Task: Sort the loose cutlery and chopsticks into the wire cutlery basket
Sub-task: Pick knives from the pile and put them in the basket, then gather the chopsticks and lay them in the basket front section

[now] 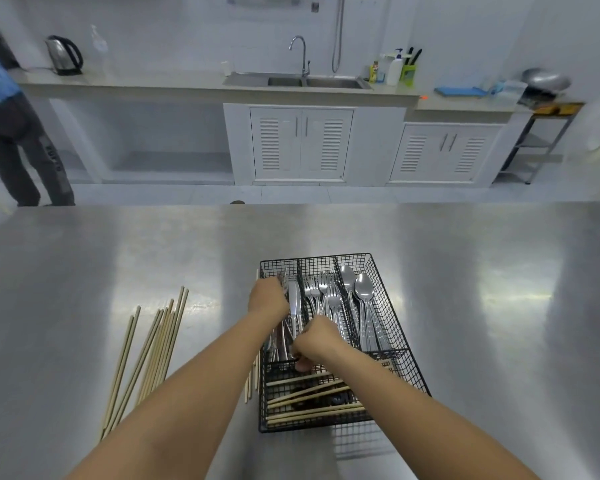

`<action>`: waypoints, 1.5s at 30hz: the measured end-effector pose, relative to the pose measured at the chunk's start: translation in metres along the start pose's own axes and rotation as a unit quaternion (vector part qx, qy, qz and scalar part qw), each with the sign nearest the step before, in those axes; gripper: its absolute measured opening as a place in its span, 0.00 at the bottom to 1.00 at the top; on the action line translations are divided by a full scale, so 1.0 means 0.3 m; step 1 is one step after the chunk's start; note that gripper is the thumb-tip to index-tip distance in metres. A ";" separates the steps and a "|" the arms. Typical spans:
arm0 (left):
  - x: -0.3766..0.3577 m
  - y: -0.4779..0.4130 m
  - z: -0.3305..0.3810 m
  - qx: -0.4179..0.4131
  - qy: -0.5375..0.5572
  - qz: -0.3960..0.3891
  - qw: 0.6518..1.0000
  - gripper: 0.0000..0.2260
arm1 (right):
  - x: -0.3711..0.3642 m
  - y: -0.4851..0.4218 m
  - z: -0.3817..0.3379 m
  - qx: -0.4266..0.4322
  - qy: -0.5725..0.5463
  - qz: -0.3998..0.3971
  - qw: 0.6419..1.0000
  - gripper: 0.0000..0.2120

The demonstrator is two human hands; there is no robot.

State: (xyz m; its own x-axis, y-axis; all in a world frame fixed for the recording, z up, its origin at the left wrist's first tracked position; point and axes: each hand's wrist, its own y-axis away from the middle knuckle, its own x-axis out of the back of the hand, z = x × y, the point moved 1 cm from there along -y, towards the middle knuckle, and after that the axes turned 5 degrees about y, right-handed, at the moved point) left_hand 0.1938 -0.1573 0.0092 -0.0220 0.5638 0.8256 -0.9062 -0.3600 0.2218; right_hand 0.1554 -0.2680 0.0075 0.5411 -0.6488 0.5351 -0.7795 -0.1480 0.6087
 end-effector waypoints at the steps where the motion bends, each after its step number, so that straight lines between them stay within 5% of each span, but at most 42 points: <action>1: -0.001 0.003 0.001 -0.005 -0.006 -0.008 1.000 0.10 | 0.014 0.003 0.005 -0.005 -0.019 0.009 1.000 0.15; 13: -0.047 0.034 -0.014 -0.030 -0.071 -0.071 0.994 0.12 | 0.086 0.043 0.084 0.013 -0.059 0.066 0.996 0.08; 18: 0.002 0.035 -0.030 -0.018 -0.048 -0.036 0.998 0.10 | 0.021 -0.004 0.035 0.017 -0.111 0.094 0.989 0.07; 26: 0.133 0.014 -0.228 0.085 0.103 0.067 0.989 0.05 | -0.025 -0.012 -0.007 0.082 0.031 0.147 0.985 0.06; 31: 0.182 0.040 -0.387 0.181 0.061 0.130 0.973 0.18 | -0.076 0.018 -0.072 0.174 0.058 0.180 0.966 0.12; 35: 0.231 0.080 -0.498 0.270 0.013 0.126 0.955 0.36 | -0.173 0.043 -0.161 0.209 0.032 0.128 0.969 0.18; 38: 0.242 0.095 -0.598 0.329 0.010 0.091 0.940 0.43 | -0.246 0.056 -0.216 0.169 0.052 0.064 0.982 0.09; 41: 0.220 0.096 -0.664 0.335 -0.029 0.046 0.941 0.40 | -0.289 0.046 -0.249 0.139 0.115 0.031 0.983 0.03; 45: 0.229 0.100 -0.633 0.267 -0.010 0.043 0.963 0.21 | -0.341 0.000 -0.278 0.124 0.246 0.017 0.961 0.04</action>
State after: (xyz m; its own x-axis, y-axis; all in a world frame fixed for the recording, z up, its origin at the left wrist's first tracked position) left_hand 0.0849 0.0117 -0.0259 -0.0744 0.5027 0.8613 -0.5554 -0.7382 0.3828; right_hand 0.1263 -0.1394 0.0016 0.5500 -0.2334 0.8019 -0.8176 -0.3465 0.4600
